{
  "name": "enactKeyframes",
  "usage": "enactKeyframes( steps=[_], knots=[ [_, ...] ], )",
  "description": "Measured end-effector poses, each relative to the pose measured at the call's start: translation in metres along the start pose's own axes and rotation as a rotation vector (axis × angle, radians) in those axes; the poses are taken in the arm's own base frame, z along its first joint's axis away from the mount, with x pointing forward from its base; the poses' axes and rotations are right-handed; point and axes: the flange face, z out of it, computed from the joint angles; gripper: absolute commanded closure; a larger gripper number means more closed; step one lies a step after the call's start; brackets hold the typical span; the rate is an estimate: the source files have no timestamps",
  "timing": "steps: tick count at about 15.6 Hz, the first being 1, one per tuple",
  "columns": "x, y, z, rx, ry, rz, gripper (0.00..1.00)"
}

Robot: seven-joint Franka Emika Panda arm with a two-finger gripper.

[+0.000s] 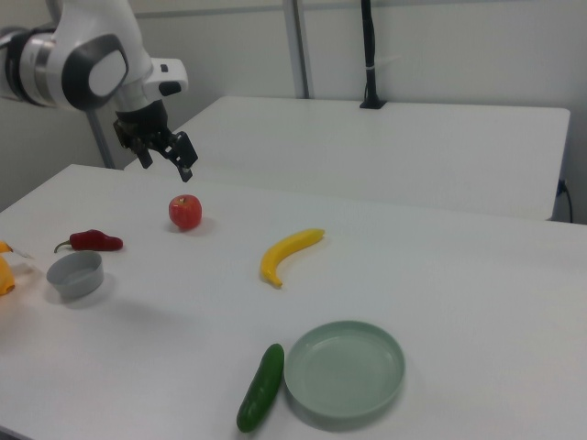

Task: Put the red apple in the bowl
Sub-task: 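Move the gripper down toward the red apple, then lower the open gripper around the red apple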

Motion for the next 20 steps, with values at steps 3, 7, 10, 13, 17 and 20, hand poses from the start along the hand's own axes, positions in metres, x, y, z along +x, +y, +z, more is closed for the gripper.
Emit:
enactKeyframes(
  steps=[3,7,10,13,17,20],
  knots=[
    [0.017,-0.033,0.044,0.018,0.049,-0.037,0.00],
    [0.036,-0.065,0.103,0.036,0.095,-0.076,0.00],
    [0.044,-0.086,0.134,0.048,0.123,-0.102,0.00],
    [0.051,-0.110,0.140,0.065,0.162,-0.134,0.00],
    [0.056,-0.122,0.172,0.045,0.148,-0.173,0.00],
    [0.055,-0.118,0.211,0.022,0.134,-0.188,0.00]
  ],
)
